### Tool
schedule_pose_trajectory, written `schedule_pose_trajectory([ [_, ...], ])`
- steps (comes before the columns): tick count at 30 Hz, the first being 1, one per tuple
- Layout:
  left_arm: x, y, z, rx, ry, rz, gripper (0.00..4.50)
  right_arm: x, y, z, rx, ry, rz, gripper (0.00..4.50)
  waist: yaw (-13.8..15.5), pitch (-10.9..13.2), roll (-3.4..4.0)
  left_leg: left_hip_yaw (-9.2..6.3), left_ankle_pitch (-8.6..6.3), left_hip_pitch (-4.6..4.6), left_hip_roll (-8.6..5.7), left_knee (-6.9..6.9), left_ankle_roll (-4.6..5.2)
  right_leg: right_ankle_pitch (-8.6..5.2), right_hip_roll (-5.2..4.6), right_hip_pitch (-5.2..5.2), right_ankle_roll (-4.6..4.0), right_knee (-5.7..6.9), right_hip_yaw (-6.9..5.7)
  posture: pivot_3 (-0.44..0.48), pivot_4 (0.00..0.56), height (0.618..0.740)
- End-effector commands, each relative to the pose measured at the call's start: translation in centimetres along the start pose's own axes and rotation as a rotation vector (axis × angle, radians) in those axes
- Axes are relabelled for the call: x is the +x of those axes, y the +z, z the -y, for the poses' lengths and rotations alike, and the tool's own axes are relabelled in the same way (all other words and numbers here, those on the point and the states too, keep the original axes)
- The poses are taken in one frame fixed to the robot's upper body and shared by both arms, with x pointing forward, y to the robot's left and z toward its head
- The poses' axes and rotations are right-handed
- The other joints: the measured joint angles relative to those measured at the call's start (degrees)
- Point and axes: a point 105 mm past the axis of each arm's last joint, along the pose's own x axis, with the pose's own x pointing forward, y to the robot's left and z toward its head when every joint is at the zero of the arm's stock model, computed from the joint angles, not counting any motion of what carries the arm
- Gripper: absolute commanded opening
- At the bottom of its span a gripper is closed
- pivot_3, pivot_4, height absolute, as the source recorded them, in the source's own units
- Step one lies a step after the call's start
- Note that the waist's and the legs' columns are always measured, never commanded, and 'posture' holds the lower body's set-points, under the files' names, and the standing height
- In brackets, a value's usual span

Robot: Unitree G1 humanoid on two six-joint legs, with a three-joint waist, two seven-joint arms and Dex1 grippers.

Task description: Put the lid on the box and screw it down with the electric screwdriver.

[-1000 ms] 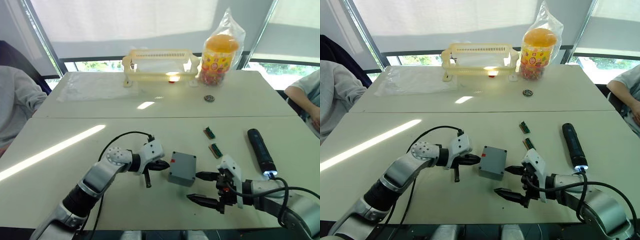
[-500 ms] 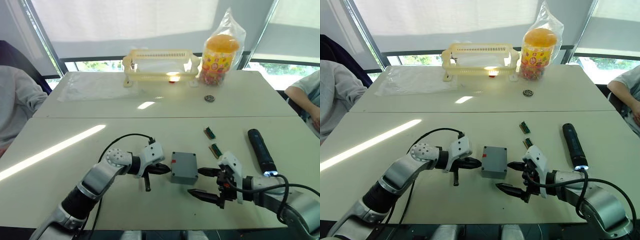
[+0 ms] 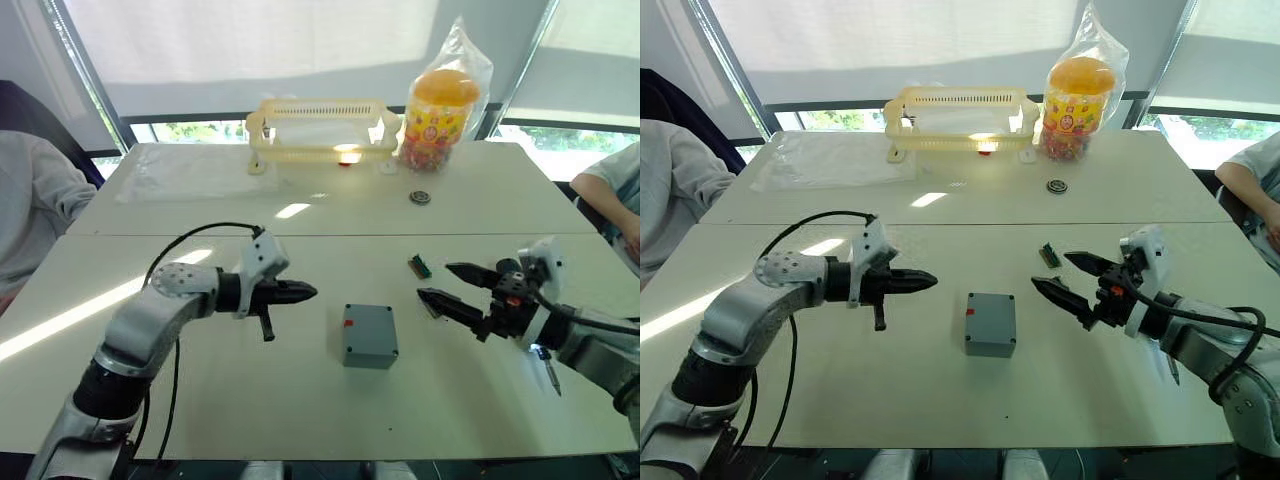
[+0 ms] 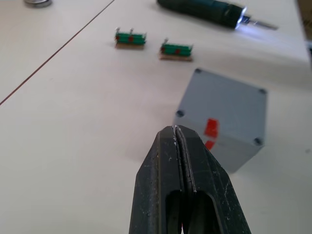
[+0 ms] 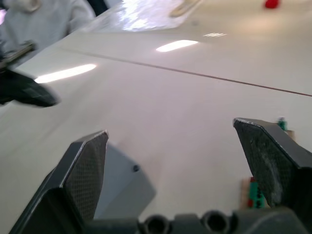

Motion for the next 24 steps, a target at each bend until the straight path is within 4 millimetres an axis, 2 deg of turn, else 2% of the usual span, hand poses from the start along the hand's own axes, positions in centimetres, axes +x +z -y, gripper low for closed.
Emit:
schedule_pose_trajectory([
  [1, 0.3, 0.6, 1.0, 0.007, -0.029, 0.018, 0.00, 1.0, -1.8, 1.5, -0.060, -0.093, -0.009, 3.94, -0.07, 0.00, 0.00, 0.00, 0.00, 0.01, 0.00, 0.00, 0.00, 0.00, 0.00, 0.01, 0.00, 0.01, 0.00, 0.000, 0.150, 0.740],
  [2, 0.5, 0.5, 1.0, 0.007, -0.027, 0.017, 0.00, 1.2, -2.3, 1.7, -0.059, -0.105, -0.008, 3.64, -0.11, 0.00, 0.01, 0.00, 0.00, 0.01, 0.00, 0.00, 0.00, 0.00, 0.01, -0.02, 0.00, 0.02, 0.00, 0.000, 0.150, 0.740],
  [6, 1.1, 0.5, 1.4, 0.002, -0.029, 0.028, 0.00, 1.9, -2.9, 2.4, -0.077, -0.128, 0.023, 1.54, -0.26, 0.00, 0.03, 0.01, 0.01, 0.02, 0.00, 0.00, 0.00, 0.01, 0.02, -0.03, 0.01, 0.06, 0.03, 0.000, 0.150, 0.740],
  [24, 1.9, -0.5, 1.9, 0.007, -0.038, 0.000, 0.00, 3.9, -4.6, 4.4, -0.121, -0.167, 0.014, 1.54, -0.51, -0.01, 0.03, 0.00, 0.01, 0.03, 0.00, -0.01, -0.01, 0.01, 0.02, -0.03, 0.01, 0.09, 0.02, 0.000, 0.150, 0.740],
])
